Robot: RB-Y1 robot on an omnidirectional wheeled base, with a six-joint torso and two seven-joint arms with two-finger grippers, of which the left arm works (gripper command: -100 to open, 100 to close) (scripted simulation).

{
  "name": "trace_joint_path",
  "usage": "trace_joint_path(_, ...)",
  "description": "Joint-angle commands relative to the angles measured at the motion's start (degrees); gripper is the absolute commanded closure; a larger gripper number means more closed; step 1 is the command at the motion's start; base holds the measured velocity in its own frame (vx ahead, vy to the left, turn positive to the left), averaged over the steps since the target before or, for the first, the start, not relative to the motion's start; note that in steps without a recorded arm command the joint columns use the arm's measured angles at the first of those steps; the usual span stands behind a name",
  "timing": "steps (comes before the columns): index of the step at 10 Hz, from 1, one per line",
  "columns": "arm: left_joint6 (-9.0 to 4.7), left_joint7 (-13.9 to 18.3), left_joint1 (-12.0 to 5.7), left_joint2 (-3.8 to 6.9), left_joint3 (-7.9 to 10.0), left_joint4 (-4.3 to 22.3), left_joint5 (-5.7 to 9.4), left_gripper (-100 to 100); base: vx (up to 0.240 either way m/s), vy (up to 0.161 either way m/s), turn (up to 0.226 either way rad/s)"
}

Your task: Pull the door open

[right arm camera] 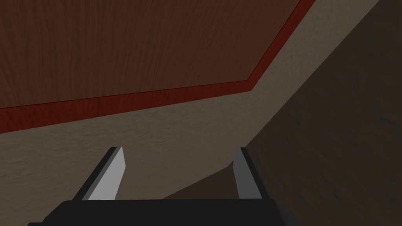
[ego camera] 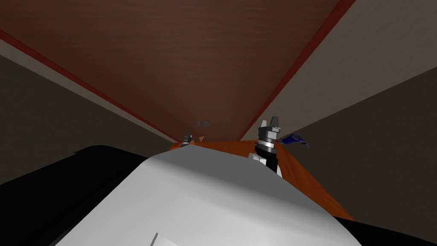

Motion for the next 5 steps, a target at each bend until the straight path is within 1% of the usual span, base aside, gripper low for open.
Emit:
trace_joint_path(1,0.02,-0.4,0.20,0.56,1.31,1.8,0.59,-100,0.114,0.112,0.045)
trace_joint_path(2,0.08,-0.5,0.32,0.87,2.00,2.4,0.91,-100,0.138,0.110,0.020)
trace_joint_path(3,0.10,-0.7,0.20,0.92,2.29,2.8,1.05,-100,0.147,0.108,-0.005)
trace_joint_path(4,0.09,-0.8,-0.15,0.78,2.34,3.1,1.07,-100,0.154,0.111,-0.024)
trace_joint_path(5,0.04,-0.9,-0.75,0.41,2.07,3.1,0.95,-100,0.163,0.113,-0.082)
